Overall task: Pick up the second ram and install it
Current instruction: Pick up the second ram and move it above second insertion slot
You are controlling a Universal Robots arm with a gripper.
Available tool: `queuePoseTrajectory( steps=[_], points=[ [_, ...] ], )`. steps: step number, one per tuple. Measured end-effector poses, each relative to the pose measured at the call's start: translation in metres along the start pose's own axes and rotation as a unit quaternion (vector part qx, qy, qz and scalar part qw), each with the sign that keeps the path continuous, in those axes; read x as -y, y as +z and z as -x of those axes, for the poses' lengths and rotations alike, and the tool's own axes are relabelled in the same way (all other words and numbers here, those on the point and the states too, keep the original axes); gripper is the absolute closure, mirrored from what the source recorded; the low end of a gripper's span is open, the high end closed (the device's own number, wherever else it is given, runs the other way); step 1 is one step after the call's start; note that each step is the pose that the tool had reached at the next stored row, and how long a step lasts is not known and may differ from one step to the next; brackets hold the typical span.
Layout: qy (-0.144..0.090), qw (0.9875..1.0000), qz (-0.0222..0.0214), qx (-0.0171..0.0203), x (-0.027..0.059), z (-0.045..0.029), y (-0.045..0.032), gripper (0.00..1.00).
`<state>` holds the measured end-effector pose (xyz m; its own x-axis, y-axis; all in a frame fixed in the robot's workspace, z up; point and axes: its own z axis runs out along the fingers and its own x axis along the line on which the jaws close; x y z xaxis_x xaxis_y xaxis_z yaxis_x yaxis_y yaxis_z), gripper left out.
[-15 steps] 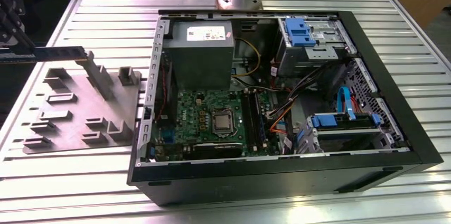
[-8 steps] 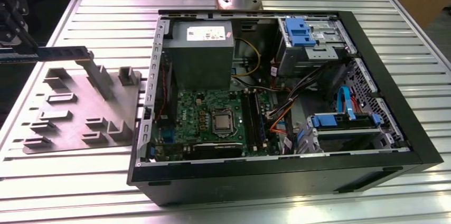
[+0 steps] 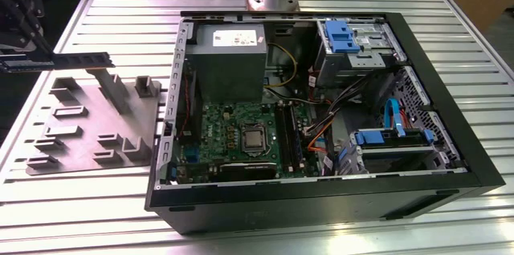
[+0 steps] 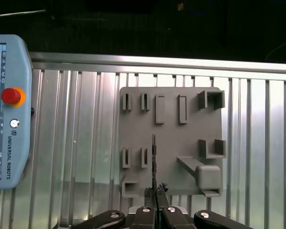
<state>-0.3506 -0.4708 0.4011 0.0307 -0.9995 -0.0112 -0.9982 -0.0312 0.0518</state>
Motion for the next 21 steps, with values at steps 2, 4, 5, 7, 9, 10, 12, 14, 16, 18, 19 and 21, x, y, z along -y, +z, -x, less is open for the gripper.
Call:
queuePoseTrajectory(
  steps=[2,4,5,7,9,10,12,14,16,18,19,21],
  points=[
    [0.0,1.0,0.0,0.0,0.0031,-0.0001,-0.0002,0.88],
    [0.0,1.0,0.0,0.0,0.0074,-0.0002,-0.0004,0.88],
    [0.0,1.0,0.0,0.0,0.0097,-0.0003,-0.0005,0.88],
    [0.0,1.0,0.0,0.0,0.0145,-0.0004,-0.0007,0.88],
    [0.0,1.0,0.0,0.0,0.0187,-0.0006,-0.001,0.88],
    [0.0,1.0,0.0,0.0,0.0207,-0.0006,-0.001,0.88],
    [0.0,1.0,0.0,0.0,0.0254,-0.0008,-0.0013,0.88],
    [0.0,1.0,0.0,0.0,0.0308,-0.0009,-0.0016,0.88],
    [0.0,1.0,0.0,0.0,0.0369,-0.0011,-0.0019,0.88],
    [0.0,1.0,0.0,0.0,0.0437,-0.0014,-0.0023,0.88],
    [0.0,1.0,0.0,0.0,0.0472,-0.0015,-0.0024,0.88],
    [0.0,1.0,0.0,0.0,0.054,-0.0016,-0.0028,0.88]
  ],
)
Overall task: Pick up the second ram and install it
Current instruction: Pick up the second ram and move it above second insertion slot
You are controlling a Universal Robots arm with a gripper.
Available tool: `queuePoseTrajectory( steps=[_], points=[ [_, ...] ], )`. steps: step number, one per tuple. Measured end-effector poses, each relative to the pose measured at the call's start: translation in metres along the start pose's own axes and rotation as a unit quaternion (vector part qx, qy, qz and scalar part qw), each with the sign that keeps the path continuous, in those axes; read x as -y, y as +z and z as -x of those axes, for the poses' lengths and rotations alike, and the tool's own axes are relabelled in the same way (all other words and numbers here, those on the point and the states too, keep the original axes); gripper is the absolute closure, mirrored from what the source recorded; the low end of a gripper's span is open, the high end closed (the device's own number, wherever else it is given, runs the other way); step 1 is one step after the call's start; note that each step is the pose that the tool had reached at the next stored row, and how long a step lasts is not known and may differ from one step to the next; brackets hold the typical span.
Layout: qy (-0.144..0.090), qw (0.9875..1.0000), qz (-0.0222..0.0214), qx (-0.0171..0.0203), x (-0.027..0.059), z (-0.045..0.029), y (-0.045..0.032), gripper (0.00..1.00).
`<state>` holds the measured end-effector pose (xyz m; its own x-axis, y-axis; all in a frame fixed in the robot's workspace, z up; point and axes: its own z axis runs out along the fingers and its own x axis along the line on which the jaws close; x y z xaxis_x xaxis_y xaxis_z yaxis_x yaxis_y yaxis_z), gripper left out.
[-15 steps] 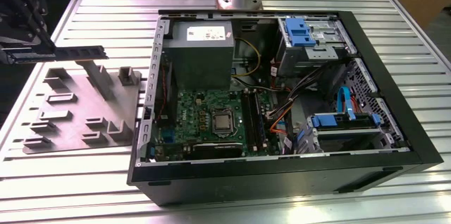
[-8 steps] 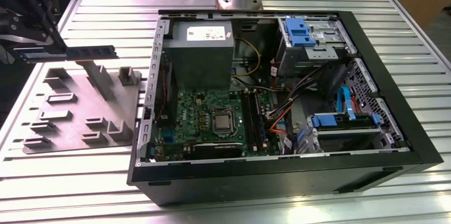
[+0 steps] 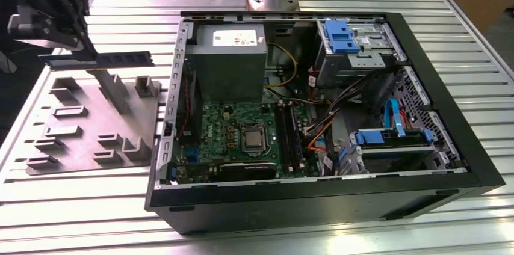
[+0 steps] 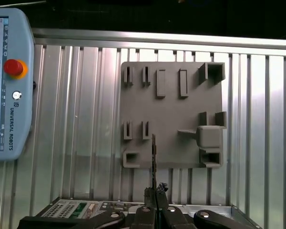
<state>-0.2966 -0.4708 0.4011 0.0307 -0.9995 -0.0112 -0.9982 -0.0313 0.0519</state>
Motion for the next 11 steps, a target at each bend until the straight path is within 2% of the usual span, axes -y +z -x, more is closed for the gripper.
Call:
queuePoseTrajectory(
  steps=[11],
  points=[
    [0.0,1.0,0.0,0.0,0.0324,-0.001,-0.0017,0.88]
  ],
)
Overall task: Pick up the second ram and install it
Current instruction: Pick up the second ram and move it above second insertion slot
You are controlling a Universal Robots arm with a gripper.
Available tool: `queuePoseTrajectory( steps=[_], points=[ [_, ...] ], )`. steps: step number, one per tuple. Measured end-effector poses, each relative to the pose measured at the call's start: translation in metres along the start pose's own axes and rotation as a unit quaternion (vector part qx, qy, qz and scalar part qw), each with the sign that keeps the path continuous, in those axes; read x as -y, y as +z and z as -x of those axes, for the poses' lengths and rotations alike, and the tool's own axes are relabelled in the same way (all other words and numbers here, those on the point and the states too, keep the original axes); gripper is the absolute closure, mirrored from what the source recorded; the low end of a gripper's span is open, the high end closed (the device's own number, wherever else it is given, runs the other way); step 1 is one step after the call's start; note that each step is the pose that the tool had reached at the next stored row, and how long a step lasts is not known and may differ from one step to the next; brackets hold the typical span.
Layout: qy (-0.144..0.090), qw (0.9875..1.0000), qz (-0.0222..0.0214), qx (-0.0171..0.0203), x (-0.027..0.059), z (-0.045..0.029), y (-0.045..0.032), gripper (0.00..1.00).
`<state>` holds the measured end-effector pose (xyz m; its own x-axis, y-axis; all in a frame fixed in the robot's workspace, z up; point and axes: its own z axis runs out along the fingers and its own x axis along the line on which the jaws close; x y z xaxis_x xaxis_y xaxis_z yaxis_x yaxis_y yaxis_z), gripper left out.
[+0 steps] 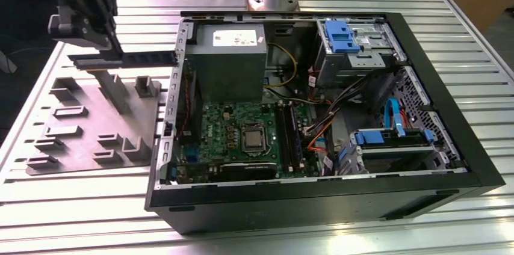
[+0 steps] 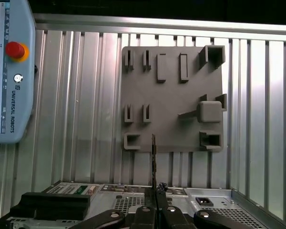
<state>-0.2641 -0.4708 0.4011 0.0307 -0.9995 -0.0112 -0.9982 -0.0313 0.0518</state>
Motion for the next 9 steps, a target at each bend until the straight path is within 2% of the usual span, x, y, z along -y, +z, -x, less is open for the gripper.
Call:
queuePoseTrajectory(
  steps=[9],
  points=[
    [0.0,1.0,0.0,0.0,0.0199,-0.0006,-0.001,0.88]
  ],
)
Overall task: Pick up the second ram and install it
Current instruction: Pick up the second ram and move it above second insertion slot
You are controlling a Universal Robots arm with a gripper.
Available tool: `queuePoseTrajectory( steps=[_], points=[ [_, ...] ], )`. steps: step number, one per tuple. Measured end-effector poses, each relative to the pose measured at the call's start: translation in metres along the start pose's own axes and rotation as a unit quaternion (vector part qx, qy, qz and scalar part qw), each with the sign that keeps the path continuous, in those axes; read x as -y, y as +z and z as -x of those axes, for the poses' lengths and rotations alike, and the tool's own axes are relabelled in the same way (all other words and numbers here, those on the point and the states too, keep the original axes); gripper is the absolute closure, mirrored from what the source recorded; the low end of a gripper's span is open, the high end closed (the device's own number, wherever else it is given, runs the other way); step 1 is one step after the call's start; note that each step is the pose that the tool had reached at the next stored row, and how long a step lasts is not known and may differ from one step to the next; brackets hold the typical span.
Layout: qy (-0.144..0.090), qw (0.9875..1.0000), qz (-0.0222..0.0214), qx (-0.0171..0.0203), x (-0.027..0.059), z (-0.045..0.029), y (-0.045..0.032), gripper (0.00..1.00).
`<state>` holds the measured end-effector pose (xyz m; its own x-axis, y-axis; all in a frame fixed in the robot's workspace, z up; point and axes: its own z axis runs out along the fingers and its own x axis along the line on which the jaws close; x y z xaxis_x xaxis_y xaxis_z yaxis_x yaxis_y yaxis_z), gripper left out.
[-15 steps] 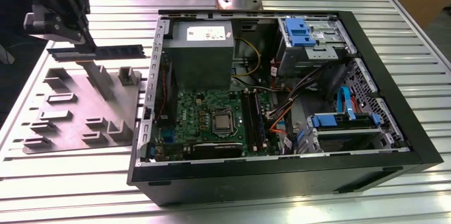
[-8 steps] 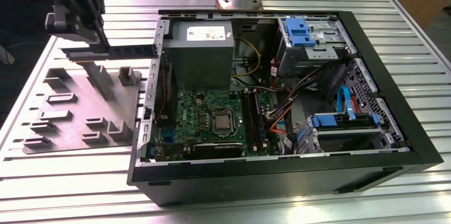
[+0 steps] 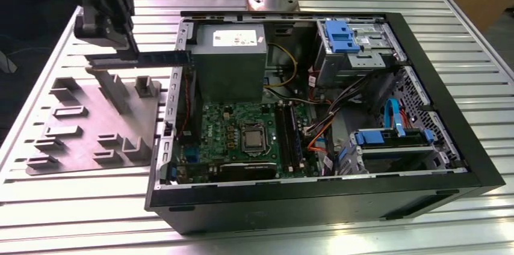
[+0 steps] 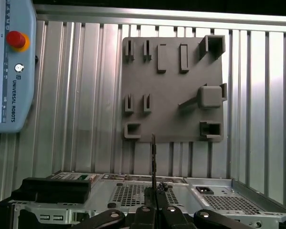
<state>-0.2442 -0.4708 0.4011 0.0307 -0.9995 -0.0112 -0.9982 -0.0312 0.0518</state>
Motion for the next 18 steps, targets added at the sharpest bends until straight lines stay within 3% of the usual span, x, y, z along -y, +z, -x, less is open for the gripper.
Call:
queuePoseTrajectory(
  steps=[18],
  points=[
    [0.0,1.0,0.0003,0.0,0.0677,-0.0021,-0.0035,0.88]
  ],
)
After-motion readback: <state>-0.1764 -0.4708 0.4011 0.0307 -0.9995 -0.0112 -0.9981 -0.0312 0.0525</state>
